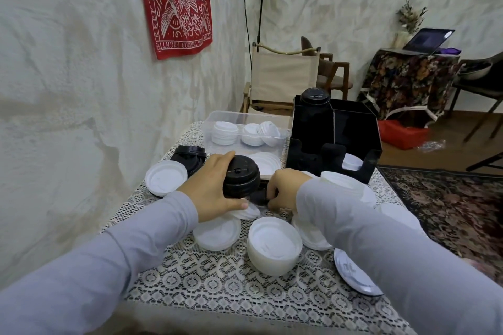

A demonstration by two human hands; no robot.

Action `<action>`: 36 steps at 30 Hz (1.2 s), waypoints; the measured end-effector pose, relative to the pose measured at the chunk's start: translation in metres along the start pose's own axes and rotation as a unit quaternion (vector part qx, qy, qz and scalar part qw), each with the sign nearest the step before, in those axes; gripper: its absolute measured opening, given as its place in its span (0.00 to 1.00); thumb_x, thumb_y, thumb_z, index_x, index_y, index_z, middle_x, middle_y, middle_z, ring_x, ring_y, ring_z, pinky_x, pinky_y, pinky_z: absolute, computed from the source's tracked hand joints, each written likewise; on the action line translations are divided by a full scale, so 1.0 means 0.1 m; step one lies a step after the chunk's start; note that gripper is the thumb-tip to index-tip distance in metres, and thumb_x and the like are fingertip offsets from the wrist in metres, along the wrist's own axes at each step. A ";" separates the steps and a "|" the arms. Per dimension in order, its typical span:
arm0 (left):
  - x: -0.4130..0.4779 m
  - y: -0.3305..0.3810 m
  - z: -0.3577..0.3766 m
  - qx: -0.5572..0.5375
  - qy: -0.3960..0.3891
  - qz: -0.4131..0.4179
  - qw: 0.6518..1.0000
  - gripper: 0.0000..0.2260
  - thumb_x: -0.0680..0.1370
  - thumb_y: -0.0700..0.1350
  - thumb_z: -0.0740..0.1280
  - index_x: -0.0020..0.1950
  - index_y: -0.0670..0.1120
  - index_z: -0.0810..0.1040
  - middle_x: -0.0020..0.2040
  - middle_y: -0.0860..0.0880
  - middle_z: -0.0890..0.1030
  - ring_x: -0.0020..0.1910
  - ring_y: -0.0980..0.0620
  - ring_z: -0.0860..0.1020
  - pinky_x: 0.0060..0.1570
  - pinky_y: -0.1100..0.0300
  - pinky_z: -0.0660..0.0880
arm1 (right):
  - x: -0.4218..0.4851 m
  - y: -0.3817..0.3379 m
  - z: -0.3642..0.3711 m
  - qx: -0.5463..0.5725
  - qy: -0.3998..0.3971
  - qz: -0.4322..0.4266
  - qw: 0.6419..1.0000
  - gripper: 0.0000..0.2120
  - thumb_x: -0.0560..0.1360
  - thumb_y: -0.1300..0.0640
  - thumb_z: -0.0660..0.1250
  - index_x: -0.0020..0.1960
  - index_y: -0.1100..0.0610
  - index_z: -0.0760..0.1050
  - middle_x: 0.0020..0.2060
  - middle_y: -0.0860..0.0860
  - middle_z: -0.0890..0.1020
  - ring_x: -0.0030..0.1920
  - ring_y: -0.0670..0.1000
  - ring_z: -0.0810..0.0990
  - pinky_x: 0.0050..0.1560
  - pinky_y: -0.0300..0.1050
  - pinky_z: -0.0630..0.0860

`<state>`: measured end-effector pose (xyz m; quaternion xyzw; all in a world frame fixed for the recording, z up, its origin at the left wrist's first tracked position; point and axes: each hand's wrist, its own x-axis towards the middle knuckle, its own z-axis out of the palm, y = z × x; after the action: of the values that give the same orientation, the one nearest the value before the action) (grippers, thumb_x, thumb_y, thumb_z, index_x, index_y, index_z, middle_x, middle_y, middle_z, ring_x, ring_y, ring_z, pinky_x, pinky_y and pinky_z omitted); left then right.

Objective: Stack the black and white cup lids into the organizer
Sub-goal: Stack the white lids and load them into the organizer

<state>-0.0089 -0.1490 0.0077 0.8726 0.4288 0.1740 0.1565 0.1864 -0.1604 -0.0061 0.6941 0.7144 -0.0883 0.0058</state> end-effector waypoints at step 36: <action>0.01 -0.05 0.09 -0.017 -0.018 -0.001 1.000 0.47 0.69 0.50 0.75 0.77 0.47 0.47 0.74 0.49 0.54 0.73 0.51 0.57 0.69 0.63 0.54 | 0.14 0.09 0.17 -0.051 -0.005 -0.046 0.998 0.41 0.68 0.43 0.71 0.75 0.49 0.55 0.68 0.52 0.66 0.68 0.57 0.66 0.66 0.52 0.66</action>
<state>-0.0079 -0.1463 -0.0025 0.8724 0.4238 0.1656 0.1786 0.1933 -0.1488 -0.0257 0.6585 0.7494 -0.0552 0.0411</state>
